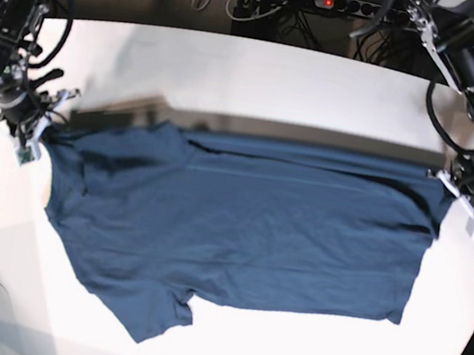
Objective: Layout the t-shirt on the table in an organized manner, then fold the t-shirt properly
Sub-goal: 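Pull the shirt by its shoulder edge toward the robot base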
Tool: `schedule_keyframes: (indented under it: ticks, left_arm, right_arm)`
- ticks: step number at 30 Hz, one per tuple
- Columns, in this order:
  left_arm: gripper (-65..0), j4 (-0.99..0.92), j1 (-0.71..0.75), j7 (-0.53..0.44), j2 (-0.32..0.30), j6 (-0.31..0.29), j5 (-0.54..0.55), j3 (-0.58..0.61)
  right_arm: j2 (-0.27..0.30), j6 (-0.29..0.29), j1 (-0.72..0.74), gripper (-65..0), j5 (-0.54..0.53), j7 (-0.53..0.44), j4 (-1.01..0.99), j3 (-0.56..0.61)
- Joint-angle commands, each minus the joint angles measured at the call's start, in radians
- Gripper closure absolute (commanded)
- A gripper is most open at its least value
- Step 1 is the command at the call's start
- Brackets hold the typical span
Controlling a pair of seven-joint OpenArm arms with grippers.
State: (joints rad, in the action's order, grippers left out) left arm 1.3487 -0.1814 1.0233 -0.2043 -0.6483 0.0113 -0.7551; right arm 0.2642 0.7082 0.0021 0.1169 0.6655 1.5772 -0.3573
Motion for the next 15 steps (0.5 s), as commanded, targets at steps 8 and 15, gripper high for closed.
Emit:
schedule_keyframes:
  ticks: [8, 15]
  left_arm:
    - [-0.2, 0.05, -0.079, 0.032, -0.028, 0.011, 0.002, 0.053]
    - [-0.2, 0.061, -0.103, 0.081, -0.027, 0.011, 0.002, 0.049]
  right_arm:
    - [0.059, -0.01, 0.126, 0.0, 0.002, 0.109, 0.116, 0.113]
    - [0.06, -0.01, 0.098, 0.0, 0.004, 0.122, 0.117, 0.128]
